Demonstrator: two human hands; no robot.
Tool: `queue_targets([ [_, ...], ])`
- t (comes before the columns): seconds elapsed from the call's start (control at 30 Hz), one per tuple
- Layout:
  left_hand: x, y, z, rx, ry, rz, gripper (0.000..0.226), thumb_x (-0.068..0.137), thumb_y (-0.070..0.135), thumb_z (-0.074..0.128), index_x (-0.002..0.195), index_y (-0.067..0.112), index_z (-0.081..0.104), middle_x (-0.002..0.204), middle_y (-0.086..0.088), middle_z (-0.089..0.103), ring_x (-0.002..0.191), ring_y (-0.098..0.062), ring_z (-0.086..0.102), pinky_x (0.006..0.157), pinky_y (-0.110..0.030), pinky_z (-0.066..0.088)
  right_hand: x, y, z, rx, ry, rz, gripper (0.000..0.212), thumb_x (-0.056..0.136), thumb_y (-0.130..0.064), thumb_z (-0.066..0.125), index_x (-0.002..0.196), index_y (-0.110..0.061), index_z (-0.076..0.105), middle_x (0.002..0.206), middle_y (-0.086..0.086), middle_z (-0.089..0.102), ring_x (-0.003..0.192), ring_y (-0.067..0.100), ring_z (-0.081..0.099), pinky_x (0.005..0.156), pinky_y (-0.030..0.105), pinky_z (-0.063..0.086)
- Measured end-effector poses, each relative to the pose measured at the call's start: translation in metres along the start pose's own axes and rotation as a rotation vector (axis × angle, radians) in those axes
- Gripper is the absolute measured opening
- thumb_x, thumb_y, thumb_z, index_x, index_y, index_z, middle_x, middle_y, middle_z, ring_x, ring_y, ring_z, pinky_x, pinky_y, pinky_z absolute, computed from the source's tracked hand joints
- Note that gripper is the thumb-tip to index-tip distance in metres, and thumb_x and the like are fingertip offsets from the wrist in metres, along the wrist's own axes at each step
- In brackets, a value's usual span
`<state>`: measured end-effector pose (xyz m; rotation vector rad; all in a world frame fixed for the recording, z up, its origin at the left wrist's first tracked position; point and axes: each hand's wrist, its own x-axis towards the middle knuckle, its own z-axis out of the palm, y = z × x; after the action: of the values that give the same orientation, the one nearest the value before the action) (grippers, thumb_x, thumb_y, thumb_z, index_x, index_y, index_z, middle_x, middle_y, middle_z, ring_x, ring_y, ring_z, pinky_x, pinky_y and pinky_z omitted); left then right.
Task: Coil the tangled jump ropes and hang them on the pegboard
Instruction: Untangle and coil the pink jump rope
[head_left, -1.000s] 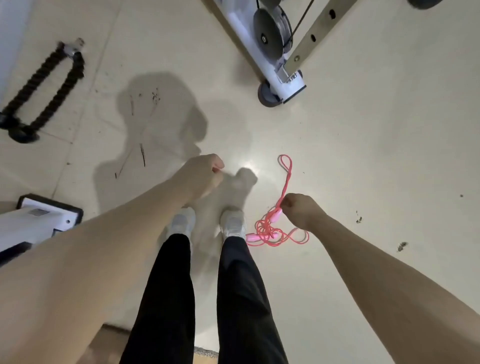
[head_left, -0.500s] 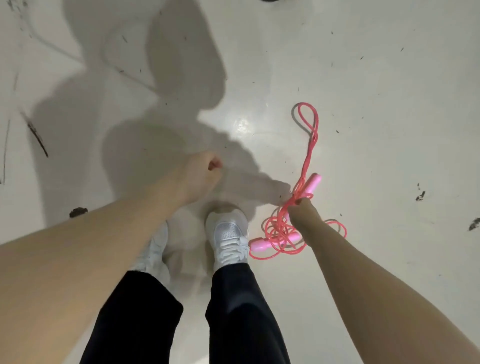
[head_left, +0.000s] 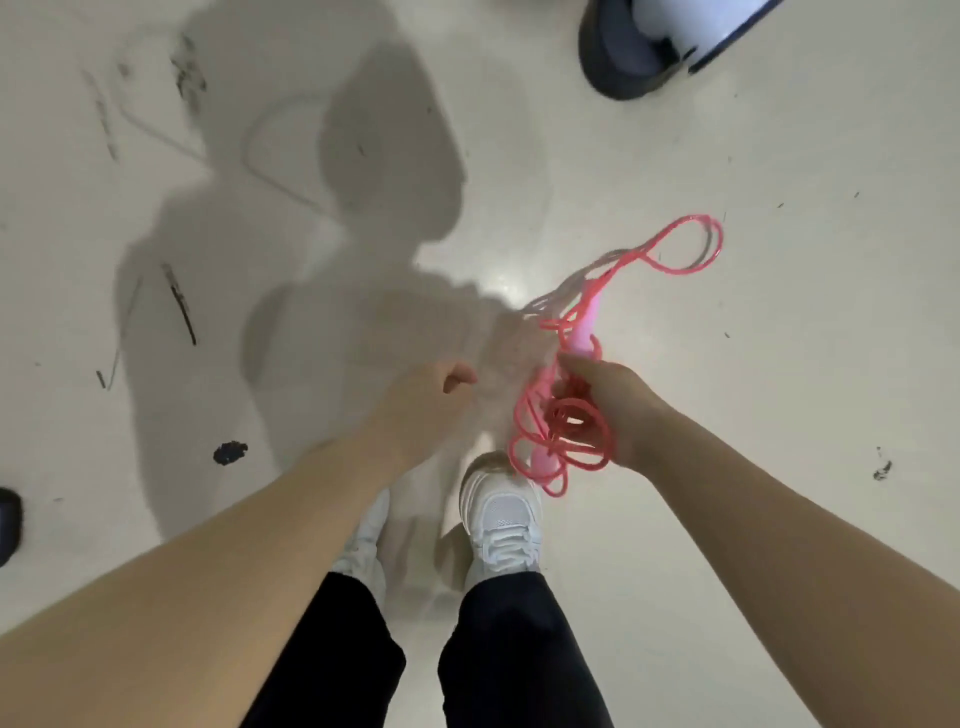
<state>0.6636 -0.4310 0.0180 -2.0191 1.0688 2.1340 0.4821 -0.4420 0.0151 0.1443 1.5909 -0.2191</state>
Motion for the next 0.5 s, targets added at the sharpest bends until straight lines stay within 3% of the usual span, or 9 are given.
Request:
queue_targets([
  [0.1, -0.043, 0.041, -0.025, -0.172, 0.056, 0.037, 0.017, 0.094, 0.028, 0.044, 0.083, 0.024, 0.055, 0.084, -0.001, 0.059, 0.072, -0.015, 0.054, 0.067, -0.019, 0.044, -0.067, -0.052, 0.033, -0.148, -0.263, -0.012, 0.01, 0.094, -0.022, 0.05, 0.088, -0.014, 0.05, 0.06, 0.0, 0.049, 0.055, 0.015, 0.05, 0.055, 0.025, 0.046],
  [0.17, -0.076, 0.071, -0.047, -0.31, 0.118, 0.066, 0.026, 0.1, 0.021, 0.037, 0.086, 0.018, 0.058, 0.09, -0.003, 0.063, 0.078, -0.014, 0.057, 0.064, -0.014, 0.042, -0.115, -0.073, 0.059, -0.254, -0.394, -0.022, 0.012, 0.091, -0.026, 0.051, 0.085, -0.016, 0.054, 0.059, -0.002, 0.051, 0.053, 0.014, 0.051, 0.054, 0.025, 0.044],
  [0.3, -0.152, 0.12, -0.094, -0.478, 0.194, 0.166, 0.032, 0.096, 0.043, 0.041, 0.09, 0.015, 0.056, 0.092, -0.009, 0.065, 0.085, -0.02, 0.061, 0.073, -0.026, 0.045, -0.219, -0.095, 0.105, -0.263, -0.536, -0.079, 0.02, 0.077, -0.034, 0.053, 0.078, -0.015, 0.059, 0.06, 0.002, 0.054, 0.053, 0.015, 0.051, 0.055, 0.026, 0.04],
  [0.37, -0.193, 0.135, -0.116, -0.512, 0.193, 0.208, 0.046, 0.085, 0.055, 0.047, 0.097, 0.011, 0.053, 0.088, -0.012, 0.065, 0.081, -0.023, 0.064, 0.077, -0.031, 0.049, -0.272, -0.102, 0.126, -0.231, -0.581, -0.125, 0.02, 0.083, -0.029, 0.051, 0.087, -0.011, 0.061, 0.061, 0.006, 0.058, 0.051, 0.017, 0.057, 0.05, 0.025, 0.047],
  [0.43, -0.242, 0.155, -0.134, -0.62, 0.182, 0.225, 0.035, 0.091, 0.046, 0.049, 0.097, 0.012, 0.048, 0.075, -0.004, 0.066, 0.069, -0.021, 0.064, 0.074, -0.037, 0.05, -0.323, -0.108, 0.143, -0.231, -0.616, -0.153, 0.022, 0.094, -0.024, 0.043, 0.102, -0.009, 0.057, 0.064, 0.007, 0.064, 0.053, 0.017, 0.064, 0.05, 0.025, 0.052],
  [0.5, -0.293, 0.17, -0.148, -0.68, 0.156, 0.275, 0.032, 0.088, 0.045, 0.04, 0.086, 0.014, 0.049, 0.061, 0.004, 0.064, 0.06, -0.014, 0.061, 0.068, -0.034, 0.05, -0.374, -0.108, 0.159, -0.289, -0.661, -0.18, 0.029, 0.096, -0.027, 0.04, 0.105, -0.005, 0.057, 0.071, 0.009, 0.067, 0.061, 0.018, 0.066, 0.06, 0.027, 0.055],
])
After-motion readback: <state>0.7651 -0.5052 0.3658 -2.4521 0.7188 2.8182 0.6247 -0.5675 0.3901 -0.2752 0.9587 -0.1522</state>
